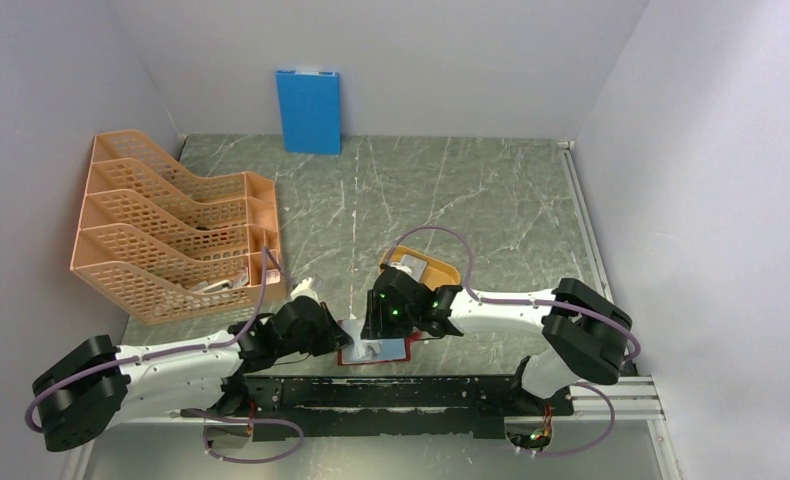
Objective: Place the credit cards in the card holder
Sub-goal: Insert the credit card into the card holder.
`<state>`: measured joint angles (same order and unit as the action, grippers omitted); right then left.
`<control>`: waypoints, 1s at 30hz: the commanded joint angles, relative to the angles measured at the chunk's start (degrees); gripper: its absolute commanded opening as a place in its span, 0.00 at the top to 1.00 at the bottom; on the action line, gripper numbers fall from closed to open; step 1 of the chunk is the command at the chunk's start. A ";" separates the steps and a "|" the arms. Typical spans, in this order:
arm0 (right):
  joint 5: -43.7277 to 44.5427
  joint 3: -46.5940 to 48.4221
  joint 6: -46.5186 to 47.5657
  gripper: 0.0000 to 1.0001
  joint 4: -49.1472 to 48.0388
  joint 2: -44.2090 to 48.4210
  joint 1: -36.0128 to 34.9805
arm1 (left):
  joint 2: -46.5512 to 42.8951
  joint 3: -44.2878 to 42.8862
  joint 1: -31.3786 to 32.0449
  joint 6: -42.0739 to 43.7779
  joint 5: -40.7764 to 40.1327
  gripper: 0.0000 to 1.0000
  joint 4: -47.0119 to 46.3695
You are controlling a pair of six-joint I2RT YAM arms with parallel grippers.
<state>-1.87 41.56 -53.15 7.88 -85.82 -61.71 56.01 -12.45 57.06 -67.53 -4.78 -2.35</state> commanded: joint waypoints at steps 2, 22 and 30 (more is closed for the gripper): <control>0.64 -1.02 -0.08 0.50 0.83 1.01 0.23 | -0.62 1.26 -0.01 0.26 -1.09 0.94 2.26; 5.03 2.01 1.81 0.81 7.20 -0.84 0.26 | -10.22 -6.57 -0.02 1.90 -3.27 0.87 19.41; 5.08 3.43 2.83 0.87 8.17 -2.86 0.25 | -16.53 -1.43 -0.02 -1.70 -8.46 0.91 27.92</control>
<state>2.17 43.11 -51.40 15.00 -87.44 -61.65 40.40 -16.82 57.06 -67.22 -10.13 19.70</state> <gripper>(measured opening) 0.141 0.096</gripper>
